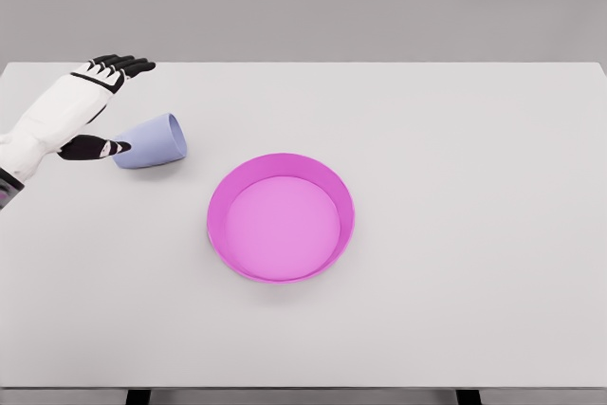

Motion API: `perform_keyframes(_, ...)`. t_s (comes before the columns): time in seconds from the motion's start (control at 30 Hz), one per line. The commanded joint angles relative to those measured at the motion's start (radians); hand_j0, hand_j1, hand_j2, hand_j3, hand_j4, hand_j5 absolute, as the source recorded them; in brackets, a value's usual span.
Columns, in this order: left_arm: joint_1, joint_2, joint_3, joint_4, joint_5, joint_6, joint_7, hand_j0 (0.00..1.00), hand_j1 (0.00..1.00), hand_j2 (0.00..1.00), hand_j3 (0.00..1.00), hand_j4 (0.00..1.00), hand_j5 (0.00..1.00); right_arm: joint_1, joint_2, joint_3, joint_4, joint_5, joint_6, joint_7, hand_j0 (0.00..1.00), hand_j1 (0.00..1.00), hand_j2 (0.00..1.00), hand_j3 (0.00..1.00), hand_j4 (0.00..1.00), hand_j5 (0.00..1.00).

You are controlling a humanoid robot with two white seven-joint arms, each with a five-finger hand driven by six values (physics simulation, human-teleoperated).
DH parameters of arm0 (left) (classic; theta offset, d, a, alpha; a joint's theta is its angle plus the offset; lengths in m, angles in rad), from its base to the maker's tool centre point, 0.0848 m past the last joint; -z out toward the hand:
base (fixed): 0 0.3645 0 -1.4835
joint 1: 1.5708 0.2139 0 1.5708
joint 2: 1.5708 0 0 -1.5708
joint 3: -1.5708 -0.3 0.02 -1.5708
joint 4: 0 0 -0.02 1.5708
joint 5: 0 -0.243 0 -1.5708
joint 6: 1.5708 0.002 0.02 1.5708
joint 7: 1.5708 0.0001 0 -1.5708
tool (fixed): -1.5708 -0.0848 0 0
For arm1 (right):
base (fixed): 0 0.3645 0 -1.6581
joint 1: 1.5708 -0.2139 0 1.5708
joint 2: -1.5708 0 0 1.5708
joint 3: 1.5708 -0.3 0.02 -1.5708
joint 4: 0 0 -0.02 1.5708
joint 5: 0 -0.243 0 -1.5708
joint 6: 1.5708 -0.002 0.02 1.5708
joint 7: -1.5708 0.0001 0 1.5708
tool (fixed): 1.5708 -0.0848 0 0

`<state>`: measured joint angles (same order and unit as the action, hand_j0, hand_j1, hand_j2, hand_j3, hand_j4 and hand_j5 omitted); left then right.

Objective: Flip the cup with left arm and place it on the plate

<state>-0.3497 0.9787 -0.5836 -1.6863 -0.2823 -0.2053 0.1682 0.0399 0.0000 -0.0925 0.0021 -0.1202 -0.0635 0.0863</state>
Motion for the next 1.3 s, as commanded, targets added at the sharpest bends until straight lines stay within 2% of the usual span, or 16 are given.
perform_keyframes(0.0, 0.0, 0.002, 0.001, -0.001, 0.002, 0.0, 0.001, 1.0, 1.0, 1.0, 1.0, 1.0, 1.0, 0.0, 0.0, 0.001, -0.004, 0.002, -0.002, 0.001, 1.0, 1.0, 1.0, 1.0, 1.0, 1.0)
perform_keyframes(0.27, -0.011, 0.003, -0.002, -0.001, 0.002, -0.002, 0.001, 1.0, 1.0, 1.0, 1.0, 1.0, 1.0, 0.0, 0.0, 0.0, 0.002, 0.001, 0.001, 0.0, 1.0, 1.0, 1.0, 1.0, 1.0, 1.0)
perform_keyframes(0.6, -0.032, -0.003, -0.068, -0.003, 0.005, 0.001, 0.001, 1.0, 1.0, 1.0, 1.0, 1.0, 1.0, 0.0, 0.0, -0.001, 0.002, 0.001, 0.001, 0.0, 1.0, 1.0, 1.0, 1.0, 1.0, 1.0)
perform_keyframes(0.67, -0.041, -0.028, -0.073, 0.0, 0.032, 0.014, 0.001, 1.0, 1.0, 1.0, 1.0, 1.0, 1.0, 0.0, 0.0, -0.001, 0.001, 0.001, 0.001, 0.0, 1.0, 1.0, 1.0, 1.0, 1.0, 1.0)
perform_keyframes(0.7, -0.054, -0.037, -0.088, 0.002, 0.08, 0.02, -0.001, 1.0, 1.0, 1.0, 1.0, 1.0, 1.0, 0.0, 0.0, -0.001, 0.003, 0.001, 0.001, 0.0, 1.0, 1.0, 1.0, 1.0, 1.0, 1.0)
perform_keyframes(0.77, -0.11, -0.038, -0.148, -0.006, 0.201, 0.13, -0.01, 1.0, 1.0, 1.0, 1.0, 1.0, 1.0, 0.0, 0.0, 0.0, 0.003, 0.001, 0.001, 0.0, 1.0, 1.0, 1.0, 1.0, 1.0, 1.0)
perform_keyframes(0.83, -0.149, -0.038, -0.174, -0.018, 0.261, 0.207, -0.068, 1.0, 1.0, 1.0, 1.0, 1.0, 1.0, 0.0, 0.0, -0.001, 0.002, 0.001, 0.001, 0.001, 1.0, 1.0, 1.0, 1.0, 1.0, 1.0)
perform_keyframes(0.9, -0.158, -0.037, -0.179, -0.032, 0.319, 0.303, -0.101, 1.0, 1.0, 1.0, 1.0, 1.0, 1.0, 0.0, 0.0, 0.001, 0.002, 0.001, 0.001, 0.0, 1.0, 1.0, 1.0, 1.0, 1.0, 1.0)
perform_keyframes(0.97, -0.17, -0.037, -0.19, -0.047, 0.324, 0.363, -0.101, 1.0, 1.0, 1.0, 1.0, 1.0, 1.0, 0.0, 0.0, 0.001, 0.003, 0.001, 0.001, 0.0, 1.0, 1.0, 1.0, 1.0, 1.0, 1.0)
perform_keyframes(1.07, -0.219, -0.041, -0.251, -0.046, 0.325, 0.497, -0.09, 1.0, 1.0, 1.0, 1.0, 1.0, 1.0, 0.0, 0.0, -0.001, 0.002, 0.001, 0.001, 0.0, 1.0, 1.0, 1.0, 1.0, 1.0, 1.0)
perform_keyframes(1.27, -0.221, -0.084, -0.265, -0.041, 0.331, 0.58, -0.087, 1.0, 1.0, 1.0, 1.0, 1.0, 1.0, 0.0, 0.0, -0.001, 0.003, 0.001, 0.001, 0.0, 1.0, 1.0, 1.0, 1.0, 1.0, 1.0)
